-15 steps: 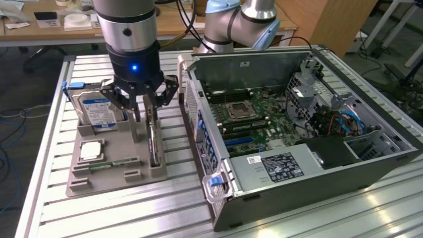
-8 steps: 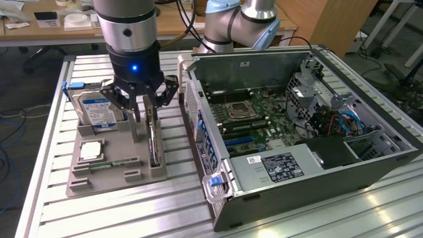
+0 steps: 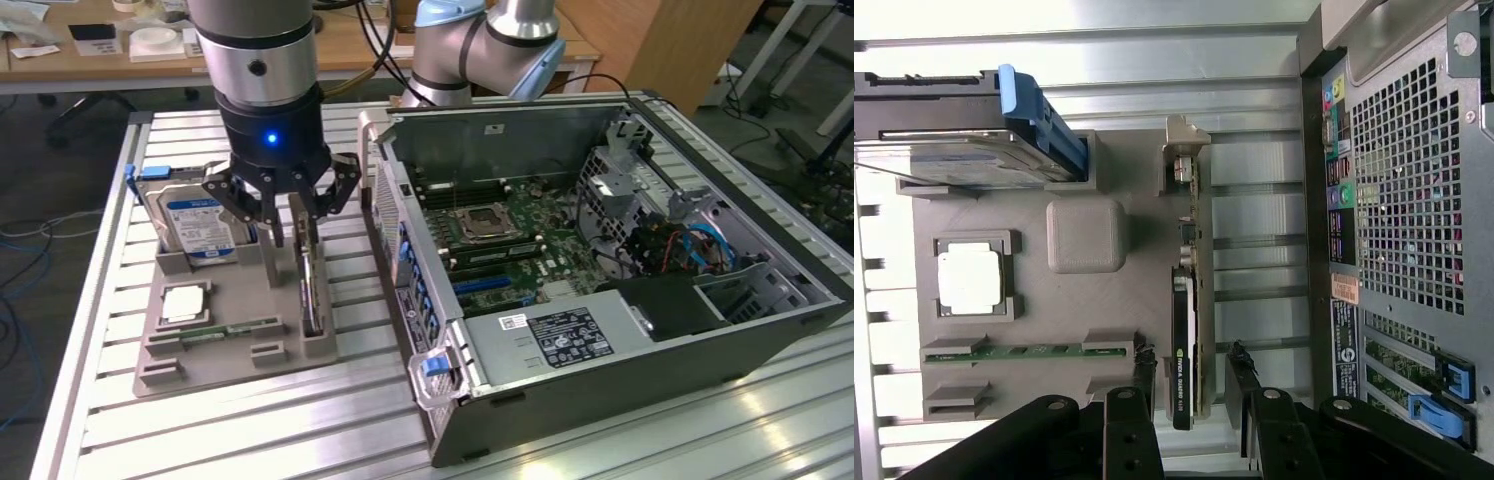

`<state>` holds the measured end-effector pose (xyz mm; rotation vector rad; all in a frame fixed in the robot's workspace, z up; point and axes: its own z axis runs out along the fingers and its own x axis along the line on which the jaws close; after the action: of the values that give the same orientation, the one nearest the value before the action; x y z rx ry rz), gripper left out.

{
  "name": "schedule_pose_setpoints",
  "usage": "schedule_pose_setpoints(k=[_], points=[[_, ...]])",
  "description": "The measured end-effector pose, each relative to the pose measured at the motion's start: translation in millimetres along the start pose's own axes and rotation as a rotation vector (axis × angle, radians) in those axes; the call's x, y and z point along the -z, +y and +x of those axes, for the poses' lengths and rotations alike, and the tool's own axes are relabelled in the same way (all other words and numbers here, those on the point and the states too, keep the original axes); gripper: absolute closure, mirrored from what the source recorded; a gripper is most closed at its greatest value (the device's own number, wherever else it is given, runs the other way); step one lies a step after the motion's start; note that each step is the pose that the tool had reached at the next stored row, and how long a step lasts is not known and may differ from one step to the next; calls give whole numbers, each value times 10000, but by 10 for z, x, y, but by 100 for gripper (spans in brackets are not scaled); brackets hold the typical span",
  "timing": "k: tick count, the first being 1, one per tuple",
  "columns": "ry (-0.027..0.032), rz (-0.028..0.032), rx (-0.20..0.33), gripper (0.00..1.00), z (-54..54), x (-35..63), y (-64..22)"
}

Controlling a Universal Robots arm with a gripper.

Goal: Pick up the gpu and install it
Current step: 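Pick up the gpu and move the gpu toward the slot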

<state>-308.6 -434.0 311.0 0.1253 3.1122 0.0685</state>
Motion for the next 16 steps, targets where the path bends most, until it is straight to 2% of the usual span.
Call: schedule_pose_setpoints(k=[9,16], points=[[0,0,0,58,1,-25,-1],[0,-1,0,58,3,-107,-5]])
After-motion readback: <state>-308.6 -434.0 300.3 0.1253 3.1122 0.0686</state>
